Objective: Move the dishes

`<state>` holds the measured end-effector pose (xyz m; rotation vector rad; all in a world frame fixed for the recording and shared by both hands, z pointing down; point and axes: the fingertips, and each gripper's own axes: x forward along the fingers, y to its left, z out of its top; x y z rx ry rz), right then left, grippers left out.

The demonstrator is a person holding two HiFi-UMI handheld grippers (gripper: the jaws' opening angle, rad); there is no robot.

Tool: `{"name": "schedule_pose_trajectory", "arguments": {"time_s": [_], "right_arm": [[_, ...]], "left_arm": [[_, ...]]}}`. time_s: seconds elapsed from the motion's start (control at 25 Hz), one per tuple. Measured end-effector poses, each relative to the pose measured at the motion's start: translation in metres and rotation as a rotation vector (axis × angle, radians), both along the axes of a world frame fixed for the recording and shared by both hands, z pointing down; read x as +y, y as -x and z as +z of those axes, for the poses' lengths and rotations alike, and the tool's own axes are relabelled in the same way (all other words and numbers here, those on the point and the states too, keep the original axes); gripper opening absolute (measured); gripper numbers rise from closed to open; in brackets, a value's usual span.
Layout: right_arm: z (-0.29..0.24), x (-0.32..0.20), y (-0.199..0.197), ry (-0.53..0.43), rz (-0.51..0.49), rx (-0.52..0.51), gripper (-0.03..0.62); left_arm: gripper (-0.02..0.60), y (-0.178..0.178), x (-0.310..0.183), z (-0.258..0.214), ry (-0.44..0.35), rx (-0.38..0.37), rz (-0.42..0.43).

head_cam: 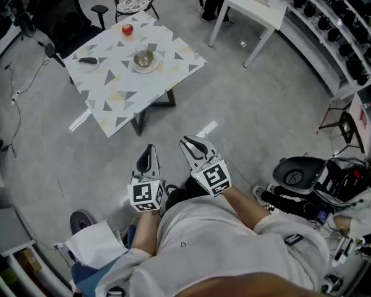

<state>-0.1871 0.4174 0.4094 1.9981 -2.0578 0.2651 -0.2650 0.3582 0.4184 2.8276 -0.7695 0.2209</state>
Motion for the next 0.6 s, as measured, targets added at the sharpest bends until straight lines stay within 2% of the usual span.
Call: {"name": "schedule_pose_trajectory", "arguments": {"time_s": [0.32, 0.6], "right_arm": [[0.013, -0.025, -0.031, 0.026, 0.007, -0.006, 0.087], [0.006, -0.071, -0.081, 0.004, -0.035, -0.029, 0.109]], "left_arm": [[0.020, -0.031, -0.017, 0.015, 0.029, -0.024, 0.026], [0.020, -0.076, -0.063, 0.012, 0.032, -0.056, -0.011]]}}
